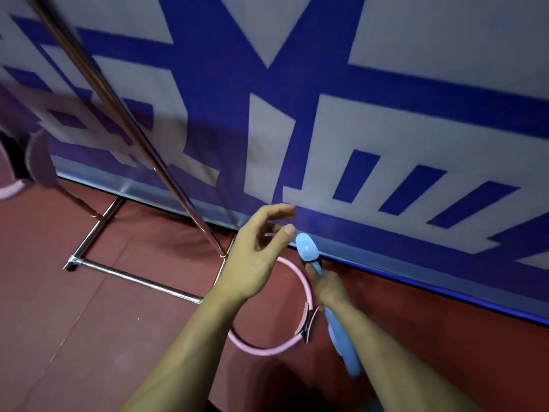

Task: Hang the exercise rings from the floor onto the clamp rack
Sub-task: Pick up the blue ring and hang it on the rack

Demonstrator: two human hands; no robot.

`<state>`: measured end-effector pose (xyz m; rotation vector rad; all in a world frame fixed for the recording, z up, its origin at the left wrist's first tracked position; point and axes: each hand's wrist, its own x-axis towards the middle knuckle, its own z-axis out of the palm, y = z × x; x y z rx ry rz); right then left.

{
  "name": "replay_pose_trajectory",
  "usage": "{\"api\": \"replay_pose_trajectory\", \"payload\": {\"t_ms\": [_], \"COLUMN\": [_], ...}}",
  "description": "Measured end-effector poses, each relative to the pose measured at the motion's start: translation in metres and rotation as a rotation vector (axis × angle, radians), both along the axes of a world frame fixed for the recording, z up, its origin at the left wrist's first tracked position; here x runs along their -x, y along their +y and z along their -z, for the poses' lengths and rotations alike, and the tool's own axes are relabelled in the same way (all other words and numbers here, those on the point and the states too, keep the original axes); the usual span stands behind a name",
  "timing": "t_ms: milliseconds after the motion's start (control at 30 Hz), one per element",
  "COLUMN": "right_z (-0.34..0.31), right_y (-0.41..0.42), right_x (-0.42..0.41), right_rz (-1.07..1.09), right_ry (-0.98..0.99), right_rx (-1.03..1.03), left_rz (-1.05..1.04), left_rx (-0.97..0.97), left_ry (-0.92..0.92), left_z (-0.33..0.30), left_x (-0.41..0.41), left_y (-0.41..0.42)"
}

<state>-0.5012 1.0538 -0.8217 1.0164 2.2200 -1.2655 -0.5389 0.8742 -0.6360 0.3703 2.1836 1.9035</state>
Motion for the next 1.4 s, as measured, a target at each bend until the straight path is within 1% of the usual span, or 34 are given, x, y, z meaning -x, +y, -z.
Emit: {"api": "replay_pose_trajectory", "payload": {"t_ms": [133,267,333,600,700,767,933,1033,1133,1267,1333,1400], "right_z": [-0.116,-0.223,-0.277,-0.498,-0.569,-0.608,-0.671,-0.697,-0.721,-0.734,-0.734,-0.735], "right_y": [0.018,0.035,0.039,0.044,0.037,0.030,0.013,0.005,-0.004,-0.021,-0.032,-0.048], "right_x": [-0.005,-0.010,-0.013,-0.005,0.002,0.004,-0.003,-0.011,-0.018,-0.026,-0.029,-0.033], "right_rz": [-0.105,-0.124,-0.129,-0.254,-0.299,-0.317,-0.346,-0.358,-0.315,-0.234,-0.205,-0.177], "right_ry": [-0.053,-0.039,0.012,0.218,0.297,0.349,0.472,0.578,0.649,0.705,0.725,0.741], "right_rx": [-0.081,-0.027,0.002,-0.054,-0.048,-0.008,0.062,0.118,0.271,0.509,0.622,0.733], "left_rz": [0.030,0.037,0.024,-0.039,-0.079,-0.109,-0.205,-0.355,-0.562,-0.883,-0.969,-0.990], "left_rx": [-0.010,-0.022,-0.019,-0.007,-0.014,-0.020,-0.010,0.013,0.039,-0.035,-0.018,0.018], "left_ry": [-0.018,0.003,0.014,0.144,0.214,0.255,0.297,0.298,0.258,0.204,0.196,0.204], "left_z": [-0.087,-0.180,-0.228,-0.412,-0.458,-0.481,-0.509,-0.511,-0.507,-0.510,-0.519,-0.532], "left_x": [-0.001,0.004,0.006,-0.006,-0.013,-0.019,-0.040,-0.052,-0.060,-0.070,-0.073,-0.078], "left_y": [0.022,0.034,0.035,0.013,0.002,-0.006,-0.029,-0.056,-0.090,-0.142,-0.169,-0.193]}}
